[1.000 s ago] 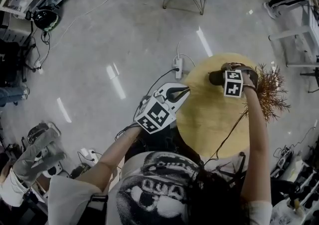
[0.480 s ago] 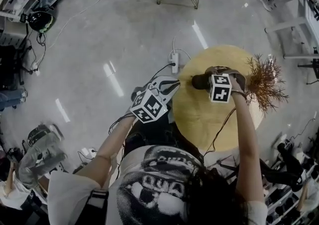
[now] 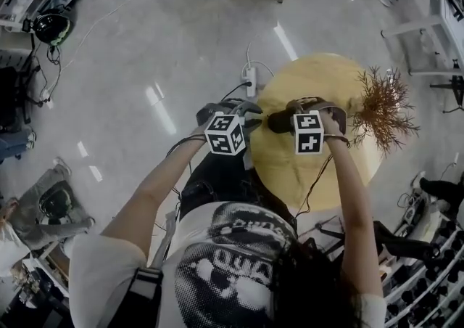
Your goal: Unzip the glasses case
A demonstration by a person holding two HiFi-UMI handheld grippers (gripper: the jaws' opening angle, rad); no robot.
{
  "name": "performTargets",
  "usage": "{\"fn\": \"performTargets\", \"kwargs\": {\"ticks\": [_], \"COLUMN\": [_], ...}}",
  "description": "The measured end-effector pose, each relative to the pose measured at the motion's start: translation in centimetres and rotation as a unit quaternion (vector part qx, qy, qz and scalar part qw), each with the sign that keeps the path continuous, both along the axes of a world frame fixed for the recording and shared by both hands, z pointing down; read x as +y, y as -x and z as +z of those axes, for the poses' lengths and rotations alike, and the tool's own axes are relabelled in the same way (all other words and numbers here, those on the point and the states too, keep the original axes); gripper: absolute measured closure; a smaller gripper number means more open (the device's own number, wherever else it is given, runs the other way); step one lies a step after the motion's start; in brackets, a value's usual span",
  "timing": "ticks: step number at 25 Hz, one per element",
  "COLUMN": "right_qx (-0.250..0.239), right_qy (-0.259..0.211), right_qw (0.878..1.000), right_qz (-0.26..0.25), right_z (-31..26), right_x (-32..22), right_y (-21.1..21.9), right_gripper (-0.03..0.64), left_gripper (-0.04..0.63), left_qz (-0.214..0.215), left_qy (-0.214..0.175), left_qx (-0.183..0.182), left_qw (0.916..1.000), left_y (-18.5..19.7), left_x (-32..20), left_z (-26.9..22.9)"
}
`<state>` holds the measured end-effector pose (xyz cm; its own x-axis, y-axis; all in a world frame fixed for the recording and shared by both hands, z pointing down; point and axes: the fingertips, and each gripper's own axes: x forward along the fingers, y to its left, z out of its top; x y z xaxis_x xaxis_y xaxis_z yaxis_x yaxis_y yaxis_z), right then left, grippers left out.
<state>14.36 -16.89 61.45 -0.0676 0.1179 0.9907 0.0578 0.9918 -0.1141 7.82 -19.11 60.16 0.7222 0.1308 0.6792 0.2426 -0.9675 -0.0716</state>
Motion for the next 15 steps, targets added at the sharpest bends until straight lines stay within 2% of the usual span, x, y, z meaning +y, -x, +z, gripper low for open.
{"fn": "performTargets", "kwargs": {"ticks": [6,10,15], "right_qx": [0.001,0.002,0.004], "right_qy": [-0.004,-0.004,-0.004], "right_qw": [1.000,1.000,1.000], "right_qz": [-0.003,-0.003,-0.001], "right_z": [0.2,0.1,0.1], "right_x": [0.1,0.2,0.1], "right_y": [-0.2,0.0,0.0], "right_gripper": [0.321,0.321,0.319], "left_gripper": [0.512,0.512,0.514], "left_qz": [0.075,0.130,0.187], "left_qy": [-0.027,-0.050,-0.052], "left_qx": [-0.020,-0.024,-0.037], "left_qw": [0.9966,0.9900,0.9803], "left_y": [-1.4,-2.6,-3.1], "left_x": [0.3,0.5,0.8], "left_z": [1.8,2.0,2.8]}}
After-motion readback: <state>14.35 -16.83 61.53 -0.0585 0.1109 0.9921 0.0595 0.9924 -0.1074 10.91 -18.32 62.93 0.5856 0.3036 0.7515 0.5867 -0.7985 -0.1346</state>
